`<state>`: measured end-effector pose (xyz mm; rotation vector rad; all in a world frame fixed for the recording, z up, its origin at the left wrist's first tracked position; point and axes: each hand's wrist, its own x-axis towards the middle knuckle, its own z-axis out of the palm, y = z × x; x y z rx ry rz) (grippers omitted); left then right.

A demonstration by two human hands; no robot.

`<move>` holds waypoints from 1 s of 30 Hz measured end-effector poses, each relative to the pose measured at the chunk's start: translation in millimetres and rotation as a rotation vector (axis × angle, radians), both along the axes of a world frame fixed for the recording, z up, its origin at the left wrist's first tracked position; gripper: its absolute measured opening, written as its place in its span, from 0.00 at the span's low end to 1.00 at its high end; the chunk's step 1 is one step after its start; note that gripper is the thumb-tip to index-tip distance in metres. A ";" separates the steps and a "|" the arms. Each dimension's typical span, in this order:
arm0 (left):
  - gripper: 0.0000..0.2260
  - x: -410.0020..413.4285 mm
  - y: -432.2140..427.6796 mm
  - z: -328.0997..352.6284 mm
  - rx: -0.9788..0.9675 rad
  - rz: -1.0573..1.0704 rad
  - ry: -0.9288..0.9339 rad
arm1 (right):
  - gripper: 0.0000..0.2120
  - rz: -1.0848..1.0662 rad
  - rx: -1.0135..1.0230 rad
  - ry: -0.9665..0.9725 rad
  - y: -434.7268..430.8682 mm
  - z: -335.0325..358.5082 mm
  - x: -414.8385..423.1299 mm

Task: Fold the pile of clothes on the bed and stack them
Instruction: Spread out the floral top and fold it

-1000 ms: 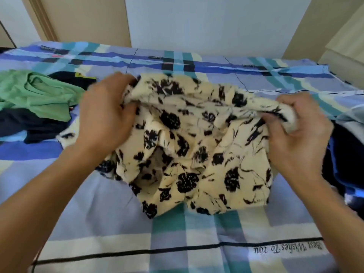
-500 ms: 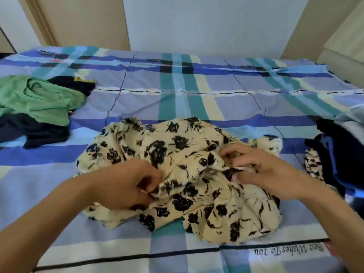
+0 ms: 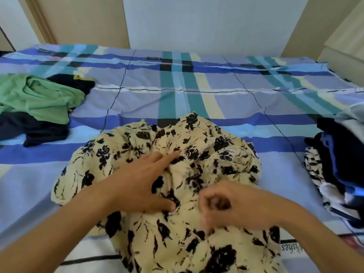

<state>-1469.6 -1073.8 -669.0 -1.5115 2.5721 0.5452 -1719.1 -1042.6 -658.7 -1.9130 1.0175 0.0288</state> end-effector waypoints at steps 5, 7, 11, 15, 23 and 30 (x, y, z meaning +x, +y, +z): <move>0.47 11.0 -2.8 4.5 0.083 0.014 -0.173 | 0.36 -0.408 -0.375 0.361 -20.8 -15.5 -30.7; 0.46 15.3 -4.6 5.3 0.101 0.025 -0.229 | 0.54 -0.450 -0.392 0.451 -25.9 -20.9 -41.2; 0.34 26.9 -11.0 12.6 0.138 0.080 -0.214 | 0.51 -0.452 -0.329 0.482 -29.2 -23.1 -46.7; 0.15 65.7 -32.7 16.7 0.022 0.217 -0.108 | 0.15 -0.601 -0.435 0.207 -37.8 -18.0 -57.7; 0.05 194.4 -118.9 -24.4 -0.422 0.771 0.089 | 0.07 -0.932 -0.529 -0.373 -44.9 -4.1 -67.9; 0.39 25.0 -4.8 29.1 -0.315 0.188 0.425 | 0.08 -0.545 -0.282 -0.447 -15.9 -9.7 -17.5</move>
